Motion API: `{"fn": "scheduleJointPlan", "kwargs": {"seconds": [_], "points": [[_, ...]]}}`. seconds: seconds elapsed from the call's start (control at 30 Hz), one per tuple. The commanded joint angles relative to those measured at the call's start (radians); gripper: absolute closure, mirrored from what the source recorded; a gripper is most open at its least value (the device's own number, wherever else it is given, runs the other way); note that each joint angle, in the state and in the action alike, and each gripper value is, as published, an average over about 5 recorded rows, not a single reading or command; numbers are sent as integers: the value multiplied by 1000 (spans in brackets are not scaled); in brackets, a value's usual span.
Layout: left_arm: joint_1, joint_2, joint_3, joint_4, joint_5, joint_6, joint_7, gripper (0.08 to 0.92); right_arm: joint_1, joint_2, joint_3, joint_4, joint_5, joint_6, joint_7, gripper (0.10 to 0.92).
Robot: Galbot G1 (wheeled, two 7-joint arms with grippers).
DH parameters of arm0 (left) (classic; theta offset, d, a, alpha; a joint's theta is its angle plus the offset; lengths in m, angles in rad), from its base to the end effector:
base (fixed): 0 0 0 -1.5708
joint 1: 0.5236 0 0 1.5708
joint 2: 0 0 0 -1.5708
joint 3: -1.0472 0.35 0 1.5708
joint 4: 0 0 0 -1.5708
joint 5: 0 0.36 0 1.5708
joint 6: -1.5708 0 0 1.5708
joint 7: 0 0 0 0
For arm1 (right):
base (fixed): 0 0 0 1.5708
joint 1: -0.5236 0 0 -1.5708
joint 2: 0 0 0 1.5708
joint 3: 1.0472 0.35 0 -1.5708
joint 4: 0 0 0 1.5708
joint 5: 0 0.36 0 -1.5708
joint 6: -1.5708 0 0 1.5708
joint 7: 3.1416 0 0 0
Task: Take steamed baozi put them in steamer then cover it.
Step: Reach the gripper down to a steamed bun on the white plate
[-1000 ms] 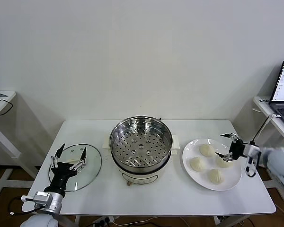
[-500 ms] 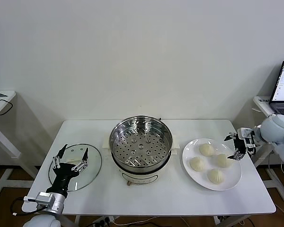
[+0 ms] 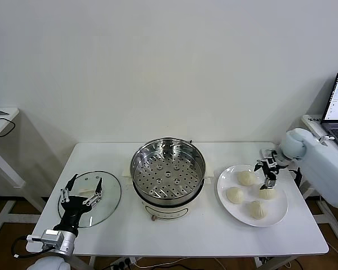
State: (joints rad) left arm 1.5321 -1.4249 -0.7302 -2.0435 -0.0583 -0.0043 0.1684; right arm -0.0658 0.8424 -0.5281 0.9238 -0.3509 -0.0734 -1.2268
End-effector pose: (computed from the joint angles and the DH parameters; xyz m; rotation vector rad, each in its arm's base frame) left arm 0.1962 0.0921 -0.3007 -0.0824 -3.1263 -0.2606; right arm 0.5690 -0.1913 -0.2090 1.1835 -1.3428 1.3332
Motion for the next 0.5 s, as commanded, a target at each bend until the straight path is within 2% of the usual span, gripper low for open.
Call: {"fn": "scheduleJointPlan", "kwargs": {"seconds": [0.03,0.5], "points": [[0,-2,-2,5,1,-3,1,177,29,80,-23,-98,-45,11,-2,203],[5,-8,-4,11,9,-13,3,177,12,119,23,-154,-101,27,48,203]]}}
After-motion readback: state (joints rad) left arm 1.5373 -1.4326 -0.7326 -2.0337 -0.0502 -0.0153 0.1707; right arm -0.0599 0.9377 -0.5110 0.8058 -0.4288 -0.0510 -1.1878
